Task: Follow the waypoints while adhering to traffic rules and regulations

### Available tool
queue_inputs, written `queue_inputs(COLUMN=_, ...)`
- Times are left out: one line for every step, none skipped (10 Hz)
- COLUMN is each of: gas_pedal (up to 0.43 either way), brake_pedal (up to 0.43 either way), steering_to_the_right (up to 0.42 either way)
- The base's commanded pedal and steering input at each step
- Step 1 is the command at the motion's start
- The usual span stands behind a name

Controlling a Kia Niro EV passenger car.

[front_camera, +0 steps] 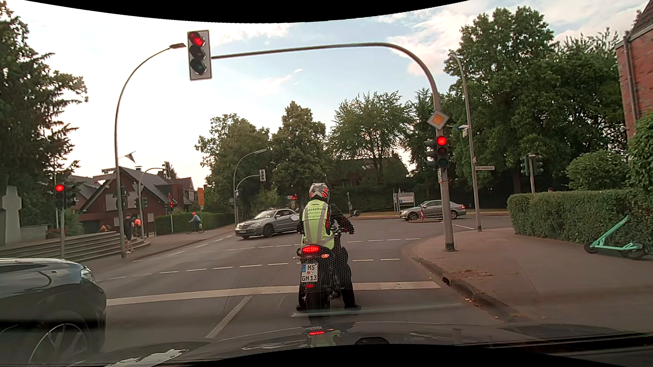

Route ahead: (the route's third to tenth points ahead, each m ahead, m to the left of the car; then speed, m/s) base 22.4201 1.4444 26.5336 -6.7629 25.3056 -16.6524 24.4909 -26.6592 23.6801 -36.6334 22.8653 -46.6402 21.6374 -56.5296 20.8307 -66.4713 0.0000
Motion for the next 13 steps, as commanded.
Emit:
queue_inputs(gas_pedal=0.000, brake_pedal=0.000, steering_to_the_right=-0.016)
queue_inputs(gas_pedal=0.000, brake_pedal=0.000, steering_to_the_right=-0.016)
queue_inputs(gas_pedal=0.000, brake_pedal=0.000, steering_to_the_right=-0.016)
queue_inputs(gas_pedal=0.000, brake_pedal=0.000, steering_to_the_right=-0.016)
queue_inputs(gas_pedal=0.000, brake_pedal=0.000, steering_to_the_right=-0.016)
queue_inputs(gas_pedal=0.000, brake_pedal=0.000, steering_to_the_right=-0.016)
queue_inputs(gas_pedal=0.000, brake_pedal=0.000, steering_to_the_right=-0.016)
queue_inputs(gas_pedal=0.000, brake_pedal=0.000, steering_to_the_right=-0.016)
queue_inputs(gas_pedal=0.000, brake_pedal=0.000, steering_to_the_right=-0.016)
queue_inputs(gas_pedal=0.000, brake_pedal=0.000, steering_to_the_right=-0.016)
queue_inputs(gas_pedal=0.000, brake_pedal=0.000, steering_to_the_right=-0.016)
queue_inputs(gas_pedal=0.000, brake_pedal=0.000, steering_to_the_right=-0.016)
queue_inputs(gas_pedal=0.000, brake_pedal=0.000, steering_to_the_right=-0.016)
